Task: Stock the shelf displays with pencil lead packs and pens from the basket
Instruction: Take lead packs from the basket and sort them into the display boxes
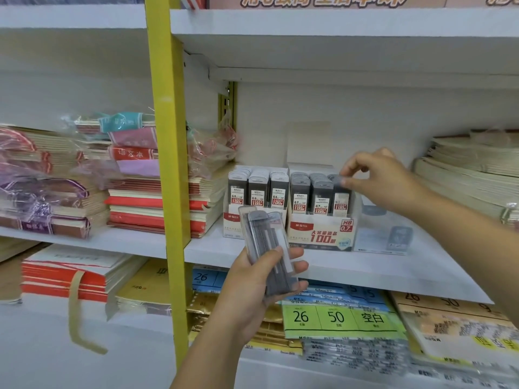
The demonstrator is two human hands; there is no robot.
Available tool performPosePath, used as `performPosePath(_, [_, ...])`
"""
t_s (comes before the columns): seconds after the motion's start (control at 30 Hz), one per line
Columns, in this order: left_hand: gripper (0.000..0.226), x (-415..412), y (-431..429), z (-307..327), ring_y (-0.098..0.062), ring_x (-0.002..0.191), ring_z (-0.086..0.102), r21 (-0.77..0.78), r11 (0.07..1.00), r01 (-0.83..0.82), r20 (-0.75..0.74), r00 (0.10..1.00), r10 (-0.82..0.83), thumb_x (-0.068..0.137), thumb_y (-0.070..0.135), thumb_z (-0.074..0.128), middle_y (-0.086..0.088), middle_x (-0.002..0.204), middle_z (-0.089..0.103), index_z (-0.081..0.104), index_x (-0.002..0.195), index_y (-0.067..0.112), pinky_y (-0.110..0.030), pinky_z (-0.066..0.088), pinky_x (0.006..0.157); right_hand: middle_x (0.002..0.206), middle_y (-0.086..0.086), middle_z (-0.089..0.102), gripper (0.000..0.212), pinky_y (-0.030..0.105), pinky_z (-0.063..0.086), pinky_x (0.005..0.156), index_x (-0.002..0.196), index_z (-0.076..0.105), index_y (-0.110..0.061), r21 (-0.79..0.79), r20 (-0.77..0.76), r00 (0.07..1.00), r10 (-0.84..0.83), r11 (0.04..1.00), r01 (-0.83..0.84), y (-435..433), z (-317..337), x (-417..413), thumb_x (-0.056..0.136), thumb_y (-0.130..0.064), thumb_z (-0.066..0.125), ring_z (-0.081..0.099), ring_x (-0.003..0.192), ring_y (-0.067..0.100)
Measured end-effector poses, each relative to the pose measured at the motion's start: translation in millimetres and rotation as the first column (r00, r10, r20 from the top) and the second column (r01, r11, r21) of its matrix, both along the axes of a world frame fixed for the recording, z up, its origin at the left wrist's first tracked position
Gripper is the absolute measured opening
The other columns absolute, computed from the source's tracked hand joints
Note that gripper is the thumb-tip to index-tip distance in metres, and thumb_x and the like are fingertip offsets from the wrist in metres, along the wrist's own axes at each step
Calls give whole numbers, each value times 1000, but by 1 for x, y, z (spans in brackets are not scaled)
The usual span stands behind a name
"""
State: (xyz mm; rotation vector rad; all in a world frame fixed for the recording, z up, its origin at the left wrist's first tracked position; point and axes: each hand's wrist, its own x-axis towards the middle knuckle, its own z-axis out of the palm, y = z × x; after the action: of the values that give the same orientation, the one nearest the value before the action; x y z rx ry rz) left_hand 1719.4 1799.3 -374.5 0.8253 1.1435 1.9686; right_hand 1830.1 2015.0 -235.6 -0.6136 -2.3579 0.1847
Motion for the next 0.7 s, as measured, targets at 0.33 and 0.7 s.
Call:
performPosePath(0.33, [27,10,-12,7,-30,107,72,9,989,146,-65,987,-145,99,20,60,-12,117,75,59,125,14,-39,62,76,92,-24,60,15,8,37,68,105,63,-43,-146,-220,962,159,970,-194,-80,-47,19,93,-37,55,53,89,-6])
performPosePath(0.7, [27,20,-27,7,-28,117,68,-55,968,247,27,969,-245,94,18,67,-14,123,71,68,121,15,-49,59,89,78,-2,71,29,23,45,57,103,65,-32,-601,-457,804,381,534,-595,-107,-74,34,96,-6,56,57,59,12])
